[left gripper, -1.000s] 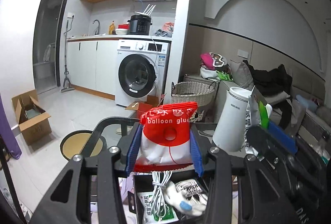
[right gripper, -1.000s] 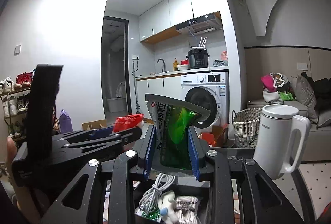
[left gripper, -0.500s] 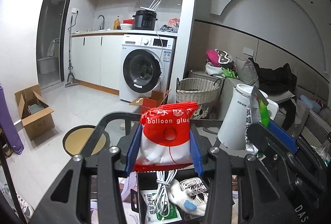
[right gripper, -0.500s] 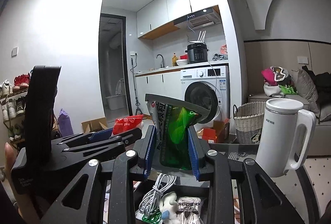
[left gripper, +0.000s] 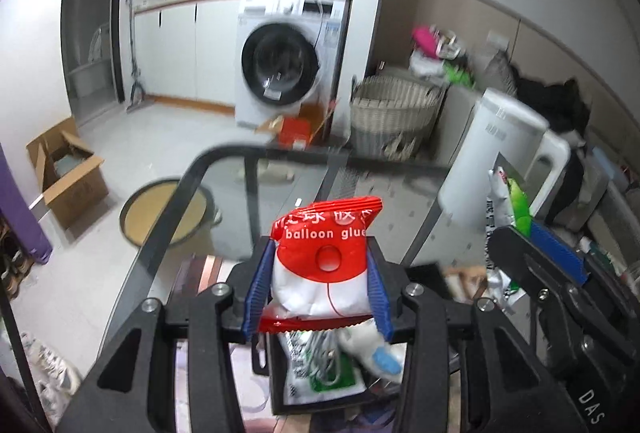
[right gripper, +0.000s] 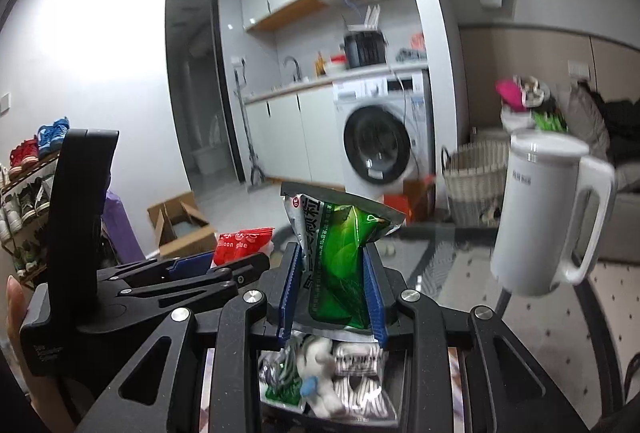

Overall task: Organize soft objects
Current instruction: 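Lift the glue pack with the left gripper while the right lifts the medicine packet, then lower glue pack and medicine packet into the black box and open both grippers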

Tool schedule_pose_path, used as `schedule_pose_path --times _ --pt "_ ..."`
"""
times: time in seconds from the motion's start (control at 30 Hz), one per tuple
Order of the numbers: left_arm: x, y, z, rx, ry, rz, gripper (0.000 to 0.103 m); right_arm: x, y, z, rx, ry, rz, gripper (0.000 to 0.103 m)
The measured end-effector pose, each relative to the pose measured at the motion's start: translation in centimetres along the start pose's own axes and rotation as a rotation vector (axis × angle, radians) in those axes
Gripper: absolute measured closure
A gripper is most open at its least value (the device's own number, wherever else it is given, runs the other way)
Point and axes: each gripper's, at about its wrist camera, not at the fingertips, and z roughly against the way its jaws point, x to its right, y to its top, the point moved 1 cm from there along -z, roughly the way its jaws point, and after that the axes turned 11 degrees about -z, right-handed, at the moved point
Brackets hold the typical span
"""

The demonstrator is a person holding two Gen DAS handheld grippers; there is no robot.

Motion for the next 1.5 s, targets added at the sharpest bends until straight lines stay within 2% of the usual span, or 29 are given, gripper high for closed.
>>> schedule_pose_path --times 0.13,0.27,0.6,1.1,1.23,1.5 --pt "0.1 -0.8 -1.8 -0.086 -0.014 0.002 0.060 0.8 -0.5 -2.2 -0.109 -0.041 -0.005 0.074" --pt "0.7 -1.6 -3.0 -0.153 -0.002 -0.024 0.060 1.5 -1.6 -4.4 -0.237 -0.036 -0.024 0.074" --pt "0.9 -2.6 -5.0 -0.261 -0.036 -0.039 0.060 3.7 -4.3 -7.5 -0.424 -0.055 -0.087 0.074" --pt "1.1 -2.6 -4.7 -0.262 -0.017 -0.069 0.059 3.9 -4.9 -7.7 -0.447 -0.064 -0.086 0.072" --pt "0.8 -2.7 -4.7 -0.264 -0.008 -0.067 0.053 3.9 -4.9 -7.7 -0.456 -0.061 -0.089 0.071" --pt "0.6 -2.7 -4.5 -0.258 0.000 -0.063 0.051 3.8 -4.9 -7.7 -0.456 -0.075 -0.086 0.064"
